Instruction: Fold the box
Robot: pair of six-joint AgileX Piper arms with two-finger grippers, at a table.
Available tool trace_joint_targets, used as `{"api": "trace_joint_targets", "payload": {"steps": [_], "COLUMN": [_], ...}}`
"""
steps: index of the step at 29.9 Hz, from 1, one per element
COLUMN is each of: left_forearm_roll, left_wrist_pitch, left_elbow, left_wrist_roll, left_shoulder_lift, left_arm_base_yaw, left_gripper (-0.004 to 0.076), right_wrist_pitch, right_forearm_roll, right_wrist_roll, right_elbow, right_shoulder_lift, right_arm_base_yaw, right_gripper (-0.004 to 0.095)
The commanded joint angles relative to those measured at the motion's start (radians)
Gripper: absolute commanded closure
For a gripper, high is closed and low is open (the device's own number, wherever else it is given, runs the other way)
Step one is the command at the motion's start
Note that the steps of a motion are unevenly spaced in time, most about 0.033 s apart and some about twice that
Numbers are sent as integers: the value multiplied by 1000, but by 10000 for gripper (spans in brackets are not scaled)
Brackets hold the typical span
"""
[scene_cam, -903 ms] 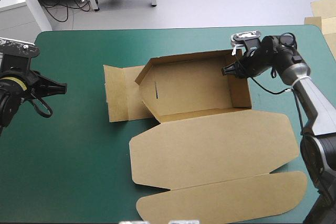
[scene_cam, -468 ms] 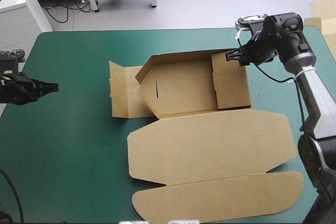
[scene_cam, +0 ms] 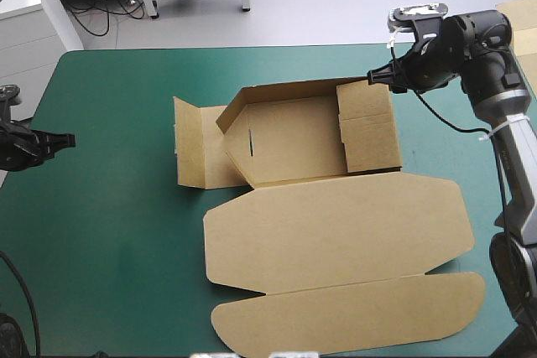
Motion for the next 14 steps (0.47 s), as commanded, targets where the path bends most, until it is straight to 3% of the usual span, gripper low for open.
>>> {"api": "trace_joint_targets", "payload": {"steps": [1,14], "left_forearm_roll": [-30,-37], "left_wrist_pitch": [-49,-27], "left_elbow": [-27,-27], "left_wrist_roll": [2,10], "left_shoulder_lift": [-27,-27], "left_arm_base_yaw": [1,1], "left_gripper": [734,734], "right_wrist_pitch": [9,4], "right_forearm_roll": [0,57], "right_wrist_roll": [0,-35], "right_elbow": [34,59], "right_shoulder_lift": [-9,223], "right_arm_base_yaw": [-3,-3], "right_gripper": [464,464]}}
